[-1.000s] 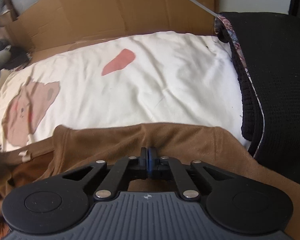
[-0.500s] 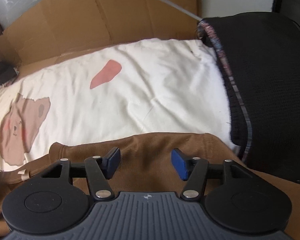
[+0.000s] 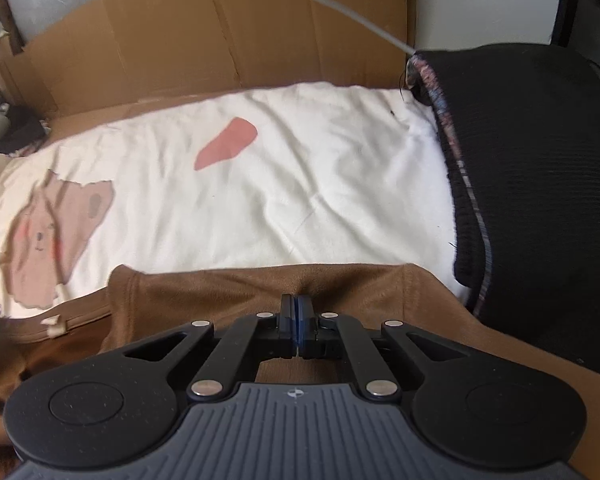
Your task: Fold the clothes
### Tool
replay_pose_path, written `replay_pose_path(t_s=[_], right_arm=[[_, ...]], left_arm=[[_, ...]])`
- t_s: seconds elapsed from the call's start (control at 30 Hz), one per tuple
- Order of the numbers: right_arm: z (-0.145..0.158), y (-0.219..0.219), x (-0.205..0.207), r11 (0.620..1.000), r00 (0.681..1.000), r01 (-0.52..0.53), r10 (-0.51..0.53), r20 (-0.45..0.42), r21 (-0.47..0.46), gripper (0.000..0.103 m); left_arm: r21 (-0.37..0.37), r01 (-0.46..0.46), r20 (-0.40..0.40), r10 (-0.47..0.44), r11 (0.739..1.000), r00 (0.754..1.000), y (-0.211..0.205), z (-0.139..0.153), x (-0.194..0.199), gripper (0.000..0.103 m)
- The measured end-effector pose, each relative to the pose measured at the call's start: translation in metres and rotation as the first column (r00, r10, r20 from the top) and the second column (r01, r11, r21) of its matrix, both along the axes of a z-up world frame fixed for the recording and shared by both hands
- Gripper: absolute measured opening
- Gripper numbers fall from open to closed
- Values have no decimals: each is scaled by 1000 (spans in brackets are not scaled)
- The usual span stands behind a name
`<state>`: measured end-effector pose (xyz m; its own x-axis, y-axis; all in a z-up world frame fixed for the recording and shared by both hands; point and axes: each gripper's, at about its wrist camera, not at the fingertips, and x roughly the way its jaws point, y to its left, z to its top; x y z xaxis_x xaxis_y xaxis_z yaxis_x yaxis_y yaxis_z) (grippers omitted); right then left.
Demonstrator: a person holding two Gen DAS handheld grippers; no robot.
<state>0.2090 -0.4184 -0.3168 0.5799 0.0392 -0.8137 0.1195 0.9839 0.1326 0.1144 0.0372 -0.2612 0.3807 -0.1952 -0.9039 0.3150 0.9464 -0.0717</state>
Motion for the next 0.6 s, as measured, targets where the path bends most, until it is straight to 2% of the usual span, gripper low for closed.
replay_pose_path(t_s=[0.27,0.6], right_arm=[[21,2,-38,998,999,-35,34,17,43,0],[32,19,-76,995,999,-34,32,17,91,0]], left_arm=[[-4,-18,-9,18,1000,1000,-1,3,3,8],[5,-18,-8,18,1000,1000,-4,4,4,8]])
